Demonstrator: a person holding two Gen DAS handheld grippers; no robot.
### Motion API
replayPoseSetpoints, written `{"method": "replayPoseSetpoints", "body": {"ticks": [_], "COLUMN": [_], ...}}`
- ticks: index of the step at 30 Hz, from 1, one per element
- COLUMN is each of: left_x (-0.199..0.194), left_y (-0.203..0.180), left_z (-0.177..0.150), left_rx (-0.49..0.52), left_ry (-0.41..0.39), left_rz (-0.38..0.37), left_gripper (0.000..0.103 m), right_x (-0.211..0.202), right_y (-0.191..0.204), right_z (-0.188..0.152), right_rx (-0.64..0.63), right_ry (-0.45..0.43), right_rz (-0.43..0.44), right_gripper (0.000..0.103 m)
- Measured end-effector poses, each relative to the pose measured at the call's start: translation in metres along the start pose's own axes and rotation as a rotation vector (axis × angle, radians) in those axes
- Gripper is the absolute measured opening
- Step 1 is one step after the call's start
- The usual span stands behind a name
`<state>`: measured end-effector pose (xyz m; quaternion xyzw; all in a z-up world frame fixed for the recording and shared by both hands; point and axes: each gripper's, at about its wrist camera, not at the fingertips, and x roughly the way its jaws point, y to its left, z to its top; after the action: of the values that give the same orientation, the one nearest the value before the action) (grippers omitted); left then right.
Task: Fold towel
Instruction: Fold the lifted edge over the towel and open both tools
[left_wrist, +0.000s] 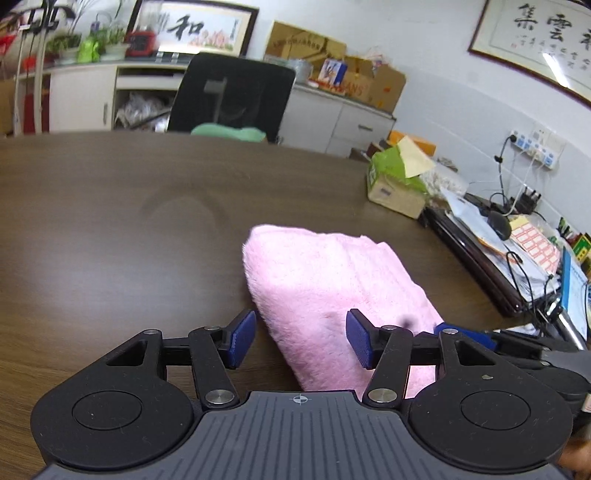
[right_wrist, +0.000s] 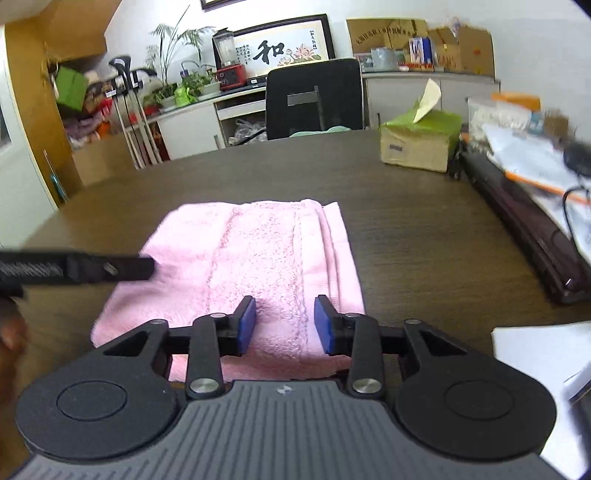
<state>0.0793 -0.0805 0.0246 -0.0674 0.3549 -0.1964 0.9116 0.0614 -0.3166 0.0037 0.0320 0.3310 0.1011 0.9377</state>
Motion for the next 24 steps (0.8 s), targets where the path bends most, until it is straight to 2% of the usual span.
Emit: {"method": "replayPoseSetpoints", "body": {"ticks": [1,2,5,9,12,15,18,19,22,24], "left_x": [-0.002,-0.003,-0.004,-0.002,0.005,0.008,0.010,0.011,0.012,0.012], "left_y": [-0.001,-0.003,-0.012,-0.037,-0.046,-0.047,-0.037,-0.034,-0.029,-0.028], "left_z": [-0.003,-0.006,-0.013,-0.021,-0.026,-0.027,-0.022,-0.022,-0.020,-0.019], "left_rx": [0.020,0.047,0.139,0.299,0.338,0.342,0.295,0.287,0.281,0.295], "left_ry": [0.012,0.019,0.032,0.014,0.023,0.022,0.046,0.049,0.049,0.042], "left_rz": [0.006,0.019,0.064,0.129,0.117,0.116,0.102,0.102,0.108,0.131], "left_gripper": [0.057,0.057,0.057,0.057,0.057,0.058,0.068,0.072,0.075,0.075], "right_x": [0.003,0.002,-0.006,-0.025,-0.030,-0.019,-0.005,-0.004,0.000,0.003], "right_y": [0.000,0.000,-0.006,0.005,0.011,0.014,0.008,0.008,0.016,0.021], "right_z": [-0.001,-0.002,-0.002,-0.004,-0.003,-0.005,-0.007,-0.007,-0.005,-0.003], "right_rx": [-0.013,-0.015,0.013,-0.067,-0.096,-0.113,-0.081,-0.089,-0.113,-0.127], "right_ry": [0.005,0.005,-0.019,-0.130,-0.165,-0.100,-0.019,-0.012,0.010,0.019], "right_rz": [-0.035,-0.045,-0.041,-0.070,-0.056,0.024,0.070,0.072,0.060,0.052], "right_gripper": [0.067,0.073,0.072,0.072,0.072,0.072,0.074,0.076,0.082,0.083]}}
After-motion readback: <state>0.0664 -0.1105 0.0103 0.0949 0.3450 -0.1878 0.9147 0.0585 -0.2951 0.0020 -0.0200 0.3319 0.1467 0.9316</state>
